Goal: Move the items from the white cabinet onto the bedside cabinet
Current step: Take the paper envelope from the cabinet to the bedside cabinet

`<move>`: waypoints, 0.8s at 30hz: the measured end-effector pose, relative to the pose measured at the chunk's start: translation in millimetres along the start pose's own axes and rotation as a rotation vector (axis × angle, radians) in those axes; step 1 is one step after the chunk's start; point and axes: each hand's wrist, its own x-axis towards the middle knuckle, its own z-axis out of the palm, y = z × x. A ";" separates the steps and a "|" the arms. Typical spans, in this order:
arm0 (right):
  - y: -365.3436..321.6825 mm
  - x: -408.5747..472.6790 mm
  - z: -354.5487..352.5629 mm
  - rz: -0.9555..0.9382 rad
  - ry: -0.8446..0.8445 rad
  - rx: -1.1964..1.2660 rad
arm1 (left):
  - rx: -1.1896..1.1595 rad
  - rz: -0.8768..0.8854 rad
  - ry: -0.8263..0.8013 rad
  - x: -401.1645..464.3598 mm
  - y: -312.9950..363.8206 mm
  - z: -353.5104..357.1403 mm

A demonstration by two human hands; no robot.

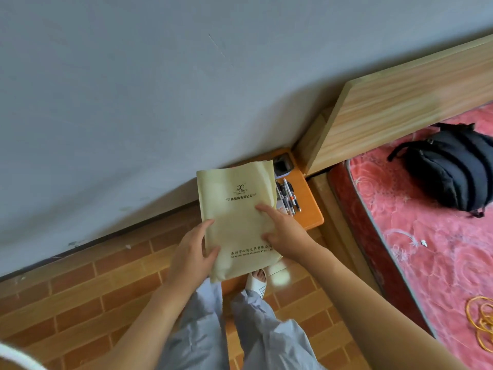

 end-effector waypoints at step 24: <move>147.9 241.6 53.5 0.125 -0.036 -0.074 | -0.185 -0.087 -0.068 189.2 -124.7 198.4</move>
